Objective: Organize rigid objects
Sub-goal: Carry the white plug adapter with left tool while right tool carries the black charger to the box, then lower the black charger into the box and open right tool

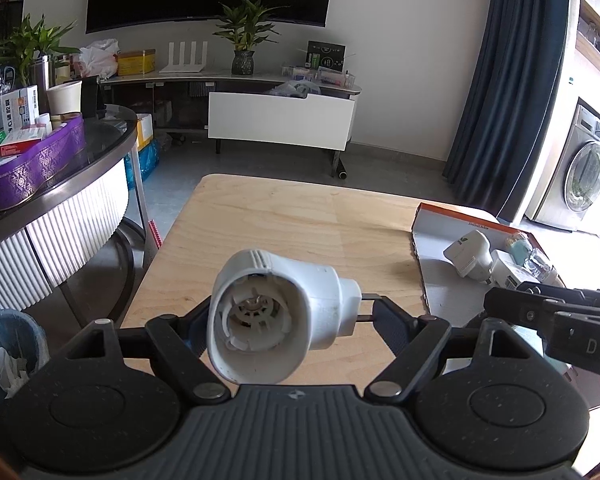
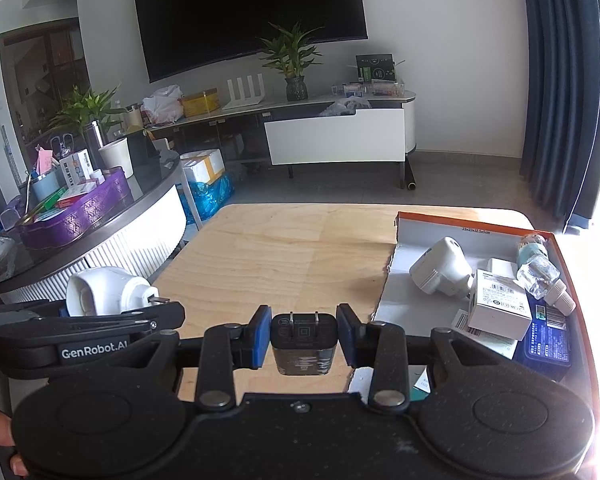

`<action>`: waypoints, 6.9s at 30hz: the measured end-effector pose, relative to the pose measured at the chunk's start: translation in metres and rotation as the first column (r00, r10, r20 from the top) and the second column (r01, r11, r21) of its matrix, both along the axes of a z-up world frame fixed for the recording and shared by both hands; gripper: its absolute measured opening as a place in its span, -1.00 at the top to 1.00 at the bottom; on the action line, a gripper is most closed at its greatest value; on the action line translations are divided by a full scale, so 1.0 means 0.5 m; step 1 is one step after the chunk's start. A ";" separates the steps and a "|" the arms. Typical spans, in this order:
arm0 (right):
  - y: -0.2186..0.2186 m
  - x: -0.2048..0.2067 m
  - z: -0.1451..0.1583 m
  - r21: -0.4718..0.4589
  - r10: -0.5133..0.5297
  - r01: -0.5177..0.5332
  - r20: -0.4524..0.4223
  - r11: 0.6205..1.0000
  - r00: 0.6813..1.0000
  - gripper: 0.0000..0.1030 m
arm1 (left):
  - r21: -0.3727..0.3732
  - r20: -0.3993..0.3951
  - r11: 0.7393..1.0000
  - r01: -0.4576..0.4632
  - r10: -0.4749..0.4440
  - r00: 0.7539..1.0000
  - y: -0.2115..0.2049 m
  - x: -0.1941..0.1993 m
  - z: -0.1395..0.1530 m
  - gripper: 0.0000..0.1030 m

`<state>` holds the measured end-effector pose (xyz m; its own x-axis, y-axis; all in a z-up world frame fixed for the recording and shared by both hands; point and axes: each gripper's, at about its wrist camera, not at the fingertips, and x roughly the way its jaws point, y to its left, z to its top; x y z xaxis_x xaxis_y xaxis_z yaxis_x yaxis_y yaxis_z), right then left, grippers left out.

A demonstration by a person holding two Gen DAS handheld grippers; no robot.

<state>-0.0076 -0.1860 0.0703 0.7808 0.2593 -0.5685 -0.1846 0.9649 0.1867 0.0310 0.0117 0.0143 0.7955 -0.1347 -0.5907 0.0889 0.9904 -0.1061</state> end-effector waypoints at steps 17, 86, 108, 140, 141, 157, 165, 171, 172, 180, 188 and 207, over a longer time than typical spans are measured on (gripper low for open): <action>-0.048 -0.063 0.009 0.007 -0.060 0.060 0.032 0.998 0.998 0.15 | -0.020 0.008 0.998 0.060 -0.060 0.998 -0.035 -0.042 0.004 -0.62; -0.210 -0.139 0.021 0.029 -0.274 0.273 0.059 0.962 0.960 0.15 | 0.011 0.022 0.950 0.312 -0.312 0.950 -0.197 -0.059 0.002 -0.62; -0.238 -0.122 0.016 0.022 -0.315 0.314 0.052 0.949 0.948 0.15 | 0.008 0.008 0.936 0.353 -0.353 0.936 -0.237 -0.045 -0.007 -0.62; -0.279 -0.079 0.021 0.012 -0.328 0.328 0.041 0.945 0.944 0.14 | 0.012 -0.030 0.910 0.415 -0.415 0.909 -0.312 -0.013 -0.022 -0.62; -0.279 -0.076 0.020 0.012 -0.329 0.329 0.041 0.944 0.944 0.14 | 0.012 -0.030 0.909 0.417 -0.416 0.909 -0.314 -0.011 -0.022 -0.62; -0.289 -0.053 0.016 0.005 -0.327 0.327 0.023 0.945 0.945 0.14 | 0.011 -0.054 0.899 0.438 -0.437 0.898 -0.348 0.009 -0.033 -0.62; -0.296 -0.039 0.012 0.002 -0.321 0.321 0.010 0.947 0.947 0.14 | 0.010 -0.064 0.894 0.449 -0.447 0.892 -0.364 0.016 -0.038 -0.62; -0.300 -0.025 0.009 -0.003 -0.317 0.317 -0.002 0.948 0.948 0.14 | 0.002 -0.075 0.891 0.454 -0.453 0.889 -0.374 0.021 -0.043 -0.62; -0.301 -0.023 0.008 -0.003 -0.317 0.317 -0.004 0.948 0.948 0.14 | 0.003 -0.076 0.890 0.456 -0.455 0.887 -0.377 0.022 -0.044 -0.62; -0.309 -0.006 0.002 -0.010 -0.311 0.311 -0.017 0.950 0.950 0.14 | 0.000 -0.085 0.886 0.464 -0.462 0.883 -0.393 0.025 -0.051 -0.62; -0.311 0.016 -0.007 -0.021 -0.298 0.298 -0.035 0.954 0.954 0.14 | -0.004 -0.096 0.883 0.469 -0.467 0.879 -0.400 0.032 -0.058 -0.62; -0.341 0.050 0.014 0.018 -0.301 0.300 0.057 0.954 0.952 -0.12 | -0.015 -0.117 0.881 0.473 -0.471 0.874 -0.421 0.041 -0.069 -0.62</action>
